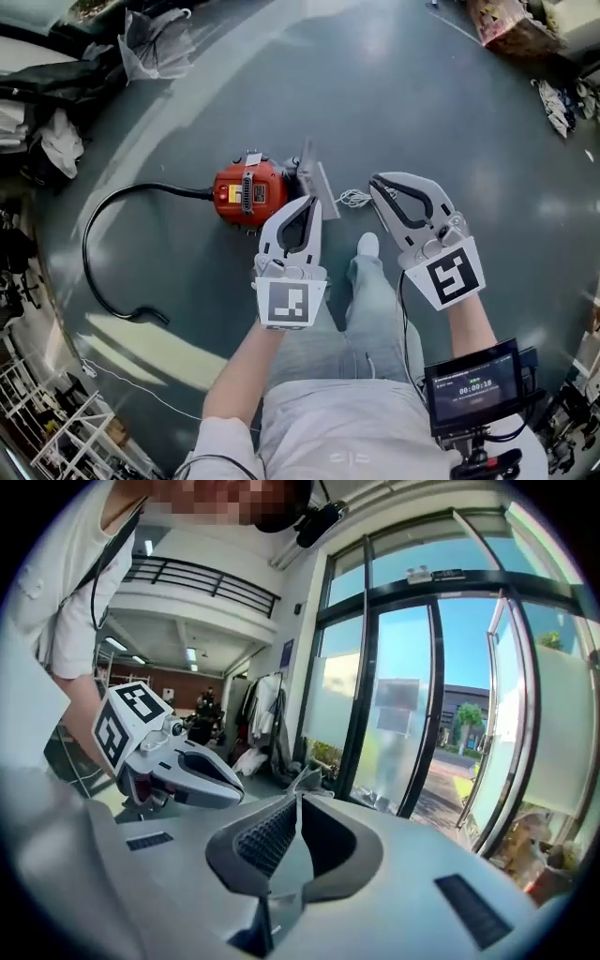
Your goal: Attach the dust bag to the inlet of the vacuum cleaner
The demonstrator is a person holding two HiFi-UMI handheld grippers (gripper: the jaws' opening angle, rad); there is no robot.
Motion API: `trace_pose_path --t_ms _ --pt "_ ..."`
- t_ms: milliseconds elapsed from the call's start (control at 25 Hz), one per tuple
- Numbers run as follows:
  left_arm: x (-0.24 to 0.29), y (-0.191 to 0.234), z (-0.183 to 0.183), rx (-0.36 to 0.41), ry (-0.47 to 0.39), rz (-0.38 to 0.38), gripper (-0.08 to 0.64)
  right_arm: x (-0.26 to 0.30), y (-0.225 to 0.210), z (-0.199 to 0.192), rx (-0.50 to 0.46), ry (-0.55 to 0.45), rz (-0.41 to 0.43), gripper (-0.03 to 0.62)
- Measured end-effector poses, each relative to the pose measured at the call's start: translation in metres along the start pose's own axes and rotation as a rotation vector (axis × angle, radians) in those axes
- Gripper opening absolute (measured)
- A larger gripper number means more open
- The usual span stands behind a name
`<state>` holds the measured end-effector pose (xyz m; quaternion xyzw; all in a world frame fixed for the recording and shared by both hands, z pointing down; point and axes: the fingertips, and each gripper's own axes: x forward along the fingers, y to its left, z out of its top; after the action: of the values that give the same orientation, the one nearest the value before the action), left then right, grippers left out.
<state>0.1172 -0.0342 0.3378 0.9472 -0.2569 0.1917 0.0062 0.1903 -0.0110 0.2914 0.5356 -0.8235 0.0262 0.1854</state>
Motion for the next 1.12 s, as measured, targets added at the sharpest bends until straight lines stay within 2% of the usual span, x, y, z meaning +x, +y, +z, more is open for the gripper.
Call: trace_pose_path --t_ms 80,280,400,520,640,760,960,1120 --pt "-0.021 0.008 0.060 0.005 -0.058 0.014 0.012 -0.028 -0.014 0.050 0.047 -0.069 -0.046 0.023" --pt "-0.056 0.006 0.167 0.038 -0.150 0.020 0.011 -0.093 -0.038 0.129 0.113 -0.197 -0.095 0.023" --pt "-0.078 -0.005 0.246 0.067 -0.225 0.015 0.011 -0.142 -0.060 0.188 0.081 -0.248 -0.137 0.023" --pt "-0.100 -0.017 0.298 0.104 -0.313 0.008 0.011 -0.184 -0.068 0.237 0.025 -0.325 -0.187 0.023" --pt "-0.111 -0.017 0.329 0.144 -0.380 -0.004 0.012 -0.206 -0.078 0.278 -0.053 -0.416 -0.224 0.023" --pt "-0.110 -0.011 0.349 0.139 -0.415 -0.024 0.011 -0.213 -0.088 0.303 -0.085 -0.454 -0.247 0.023" --pt "-0.120 -0.033 0.367 0.087 -0.465 -0.068 0.012 -0.245 -0.079 0.313 -0.074 -0.490 -0.255 0.023" --pt "-0.119 -0.029 0.372 0.075 -0.484 -0.073 0.011 -0.238 -0.072 0.315 -0.058 -0.492 -0.232 0.023"
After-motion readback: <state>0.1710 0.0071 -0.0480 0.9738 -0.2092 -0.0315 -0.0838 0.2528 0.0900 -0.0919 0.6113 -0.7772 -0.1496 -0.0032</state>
